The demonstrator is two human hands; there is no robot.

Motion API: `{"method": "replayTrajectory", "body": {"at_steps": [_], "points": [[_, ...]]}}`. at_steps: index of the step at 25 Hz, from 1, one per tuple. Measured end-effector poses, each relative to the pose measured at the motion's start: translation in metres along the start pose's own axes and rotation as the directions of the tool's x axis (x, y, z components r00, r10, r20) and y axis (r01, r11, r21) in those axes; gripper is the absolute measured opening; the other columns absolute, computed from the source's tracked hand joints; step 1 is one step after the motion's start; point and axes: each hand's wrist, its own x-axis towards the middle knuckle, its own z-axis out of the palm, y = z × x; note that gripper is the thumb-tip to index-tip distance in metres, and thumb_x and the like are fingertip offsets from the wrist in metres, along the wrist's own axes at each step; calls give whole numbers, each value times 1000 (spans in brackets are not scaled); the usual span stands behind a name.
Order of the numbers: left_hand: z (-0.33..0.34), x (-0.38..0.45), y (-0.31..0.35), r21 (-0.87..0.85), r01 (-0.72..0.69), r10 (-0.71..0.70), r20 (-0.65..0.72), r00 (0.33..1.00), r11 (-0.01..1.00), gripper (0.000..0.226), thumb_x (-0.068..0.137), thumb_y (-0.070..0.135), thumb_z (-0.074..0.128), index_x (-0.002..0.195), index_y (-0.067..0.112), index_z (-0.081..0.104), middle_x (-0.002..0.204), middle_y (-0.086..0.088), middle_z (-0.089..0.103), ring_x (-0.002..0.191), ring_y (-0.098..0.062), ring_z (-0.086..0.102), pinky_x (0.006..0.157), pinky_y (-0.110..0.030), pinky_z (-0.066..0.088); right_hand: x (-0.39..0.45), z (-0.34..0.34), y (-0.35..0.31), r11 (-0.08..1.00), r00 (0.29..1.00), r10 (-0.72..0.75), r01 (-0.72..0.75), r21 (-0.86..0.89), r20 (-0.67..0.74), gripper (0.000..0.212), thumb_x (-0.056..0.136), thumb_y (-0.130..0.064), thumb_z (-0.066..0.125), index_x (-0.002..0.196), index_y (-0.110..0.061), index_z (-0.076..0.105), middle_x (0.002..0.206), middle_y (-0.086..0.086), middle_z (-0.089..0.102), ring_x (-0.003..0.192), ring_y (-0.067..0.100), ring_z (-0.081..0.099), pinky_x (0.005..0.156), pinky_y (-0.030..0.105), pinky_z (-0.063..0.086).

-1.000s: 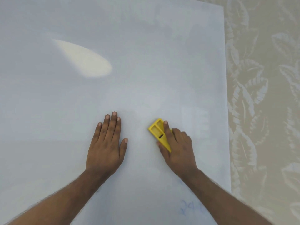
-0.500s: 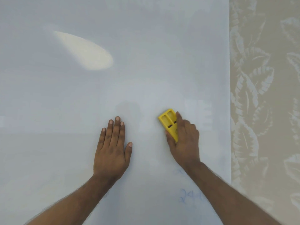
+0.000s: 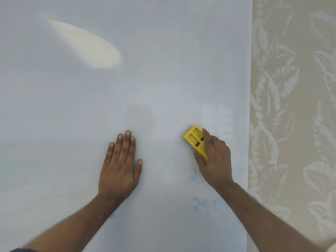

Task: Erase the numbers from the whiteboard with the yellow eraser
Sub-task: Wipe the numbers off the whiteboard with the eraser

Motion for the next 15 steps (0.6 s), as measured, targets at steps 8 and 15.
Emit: {"method": "replayTrajectory", "body": {"at_steps": [8,15], "points": [[3,-11,6,-26,9,-10,-11,1000,1000,67,104,37,32,160,1,20,170,-14,16,158,-28,12,129,-46,13,-49,10,-36,973,966,-223,212,94,134,62,88,-22,63,145,-12,40,116,6,57,95,31,55,85,42,42],[5,-35,9,-24,-16,17,22,1000,1000,67,104,37,31,160,1,20,170,-13,14,159,-27,10,129,-45,9,-62,-15,20,967,945,-253,256,11,209,60,88,-24,59,145,-15,42,120,6,58,102,31,57,91,40,42]]}}
